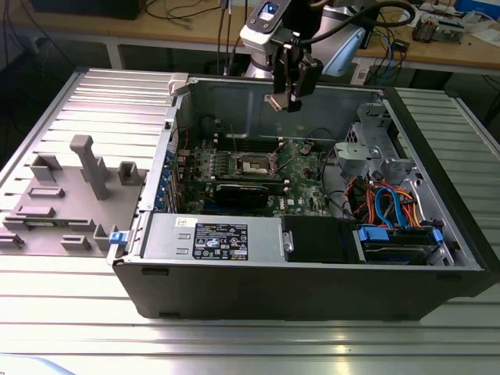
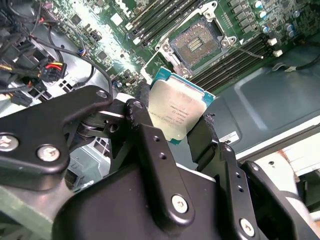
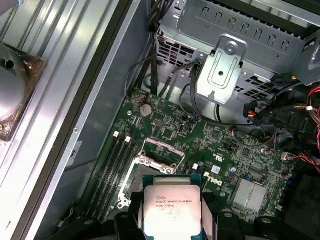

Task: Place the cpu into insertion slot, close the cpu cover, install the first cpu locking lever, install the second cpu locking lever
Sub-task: 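Place the cpu into insertion slot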

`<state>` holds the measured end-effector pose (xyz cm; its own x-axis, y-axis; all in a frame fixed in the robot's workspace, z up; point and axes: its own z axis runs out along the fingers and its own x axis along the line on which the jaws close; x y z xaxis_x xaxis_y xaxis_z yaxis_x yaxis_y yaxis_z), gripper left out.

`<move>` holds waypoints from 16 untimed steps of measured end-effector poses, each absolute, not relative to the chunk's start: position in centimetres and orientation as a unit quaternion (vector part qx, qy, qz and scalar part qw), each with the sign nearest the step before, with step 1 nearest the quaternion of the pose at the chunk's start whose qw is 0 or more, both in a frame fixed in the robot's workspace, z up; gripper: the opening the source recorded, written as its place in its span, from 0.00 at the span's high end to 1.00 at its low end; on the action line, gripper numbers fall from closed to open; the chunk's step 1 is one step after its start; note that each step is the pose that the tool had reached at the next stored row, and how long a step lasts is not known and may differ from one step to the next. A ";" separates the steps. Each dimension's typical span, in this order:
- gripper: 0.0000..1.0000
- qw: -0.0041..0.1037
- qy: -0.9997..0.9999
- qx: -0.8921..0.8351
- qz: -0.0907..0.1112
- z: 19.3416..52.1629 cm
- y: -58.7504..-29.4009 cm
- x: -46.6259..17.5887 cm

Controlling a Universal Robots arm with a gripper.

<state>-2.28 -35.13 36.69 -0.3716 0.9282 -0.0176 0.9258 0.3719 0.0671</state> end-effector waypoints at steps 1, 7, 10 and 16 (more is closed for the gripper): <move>0.46 0.026 0.825 0.563 0.023 36.7 -35.1 -2.3; 0.46 0.026 0.824 0.566 0.023 36.7 -35.1 -2.3; 0.46 0.026 0.824 0.566 0.023 36.7 -35.1 -2.3; 0.46 0.026 0.823 0.567 0.023 36.7 -35.1 -2.3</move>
